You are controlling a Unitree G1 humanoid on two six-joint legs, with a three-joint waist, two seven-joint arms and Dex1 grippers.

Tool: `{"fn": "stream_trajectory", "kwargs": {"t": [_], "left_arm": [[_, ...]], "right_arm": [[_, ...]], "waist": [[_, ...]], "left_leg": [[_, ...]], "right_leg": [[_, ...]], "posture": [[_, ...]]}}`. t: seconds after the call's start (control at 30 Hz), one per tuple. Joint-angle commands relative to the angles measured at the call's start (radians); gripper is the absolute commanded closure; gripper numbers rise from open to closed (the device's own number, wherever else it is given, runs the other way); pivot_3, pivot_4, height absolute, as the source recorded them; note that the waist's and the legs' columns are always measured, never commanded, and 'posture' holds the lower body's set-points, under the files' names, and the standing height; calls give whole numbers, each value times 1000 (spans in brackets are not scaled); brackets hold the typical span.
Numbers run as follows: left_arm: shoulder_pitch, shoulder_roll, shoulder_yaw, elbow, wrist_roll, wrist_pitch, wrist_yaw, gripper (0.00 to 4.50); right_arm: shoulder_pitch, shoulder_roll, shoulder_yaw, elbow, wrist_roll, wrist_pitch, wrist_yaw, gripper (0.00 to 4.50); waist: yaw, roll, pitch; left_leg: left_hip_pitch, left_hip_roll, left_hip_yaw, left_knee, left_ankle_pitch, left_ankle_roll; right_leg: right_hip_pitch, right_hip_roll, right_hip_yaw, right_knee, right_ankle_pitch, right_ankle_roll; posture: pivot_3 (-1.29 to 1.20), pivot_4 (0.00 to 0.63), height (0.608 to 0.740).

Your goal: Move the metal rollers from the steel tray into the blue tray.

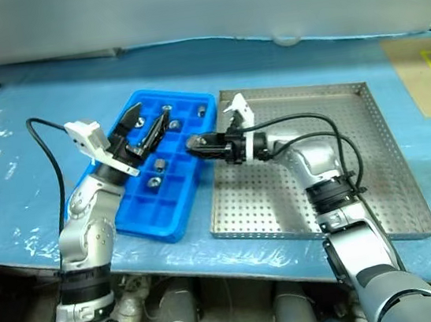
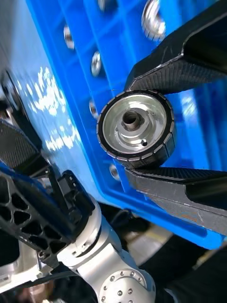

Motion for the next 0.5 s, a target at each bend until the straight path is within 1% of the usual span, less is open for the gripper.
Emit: {"fn": "stream_trajectory", "kwargs": {"t": [0.03,0.23,0.37,0.5], "left_arm": [[41,2,16,-128,-10,-4,59,153],[112,4,34,-193,-8,-18,126,153],[140,-4,34,-203,-3,-36,156,153],[145,19,45,-188,-21,-28,146,153]], "right_arm": [[-49,18,32,32,-21,-48,80,2715],[-61,39,104,61,-80,-83,167,2715],[-45,60,135,57,-123,-101,155,2715],[-13,67,141,20,-124,-86,147,2715]], "waist": [[21,0,0],[69,0,0],[90,0,0],[105,0,0]], "left_leg": [[-1,0,-1,0,0,0],[-2,0,-6,0,2,-3],[-3,0,-9,0,2,-4],[-3,0,-10,0,2,-4]], "right_leg": [[0,0,-1,0,0,0],[1,0,-4,1,0,0],[1,0,-6,2,0,0],[1,1,-6,2,0,0]], "posture": [[458,150,740],[497,150,740],[494,150,740],[472,150,740]]}}
